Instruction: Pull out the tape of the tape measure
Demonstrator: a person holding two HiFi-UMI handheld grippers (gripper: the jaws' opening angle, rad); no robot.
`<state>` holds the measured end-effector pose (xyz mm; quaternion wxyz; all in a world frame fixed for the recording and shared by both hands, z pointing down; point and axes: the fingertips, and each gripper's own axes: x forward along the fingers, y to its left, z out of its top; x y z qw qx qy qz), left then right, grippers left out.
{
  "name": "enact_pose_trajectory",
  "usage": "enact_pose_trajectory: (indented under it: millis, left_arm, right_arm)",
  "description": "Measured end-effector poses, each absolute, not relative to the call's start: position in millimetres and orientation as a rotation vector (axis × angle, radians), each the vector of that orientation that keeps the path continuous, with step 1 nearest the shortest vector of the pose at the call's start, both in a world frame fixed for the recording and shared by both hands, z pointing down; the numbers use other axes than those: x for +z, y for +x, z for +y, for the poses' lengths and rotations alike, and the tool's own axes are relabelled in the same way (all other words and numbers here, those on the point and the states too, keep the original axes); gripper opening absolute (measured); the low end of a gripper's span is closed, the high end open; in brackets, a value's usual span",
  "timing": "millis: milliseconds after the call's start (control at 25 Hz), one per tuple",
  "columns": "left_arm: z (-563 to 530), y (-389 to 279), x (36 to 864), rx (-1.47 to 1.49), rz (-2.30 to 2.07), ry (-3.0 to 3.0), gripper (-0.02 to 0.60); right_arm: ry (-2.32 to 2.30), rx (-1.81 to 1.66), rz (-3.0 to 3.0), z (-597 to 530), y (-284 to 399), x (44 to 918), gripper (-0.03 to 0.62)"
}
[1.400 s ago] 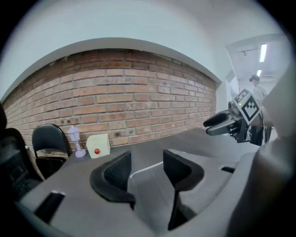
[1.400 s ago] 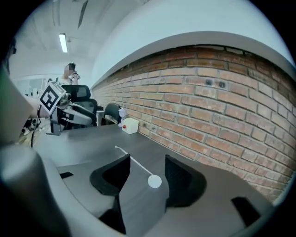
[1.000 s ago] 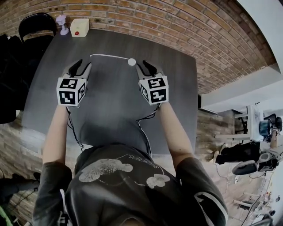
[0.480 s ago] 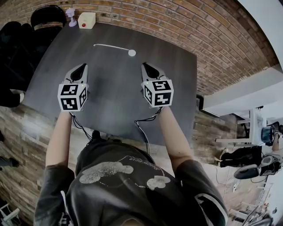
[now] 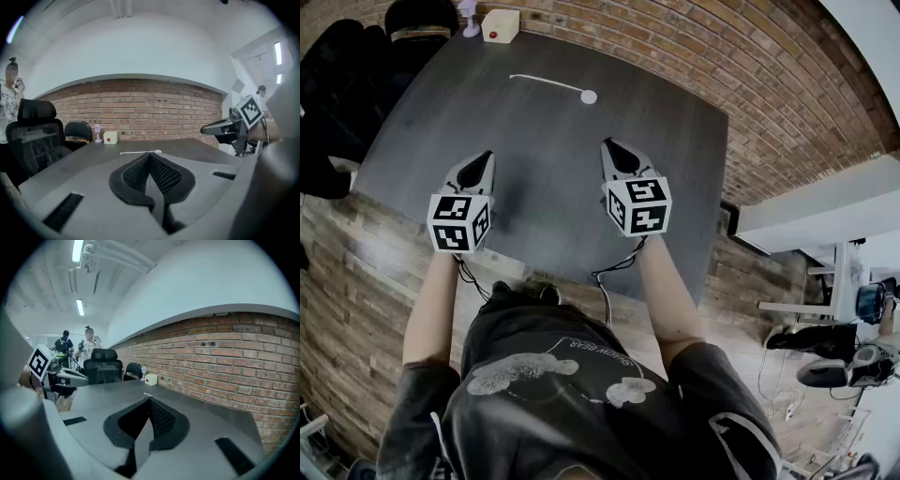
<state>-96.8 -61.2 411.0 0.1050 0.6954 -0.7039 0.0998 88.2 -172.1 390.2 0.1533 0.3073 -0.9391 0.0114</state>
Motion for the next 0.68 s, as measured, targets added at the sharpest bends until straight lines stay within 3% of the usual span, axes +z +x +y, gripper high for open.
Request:
enact_pose_trajectory:
  millis: [680]
  left_arm:
    - [14, -106, 411, 0.256, -2.029, 2.056, 0.009]
  right_arm:
    - [0.959, 0.058, -2.722, -90, 90, 372, 0.029]
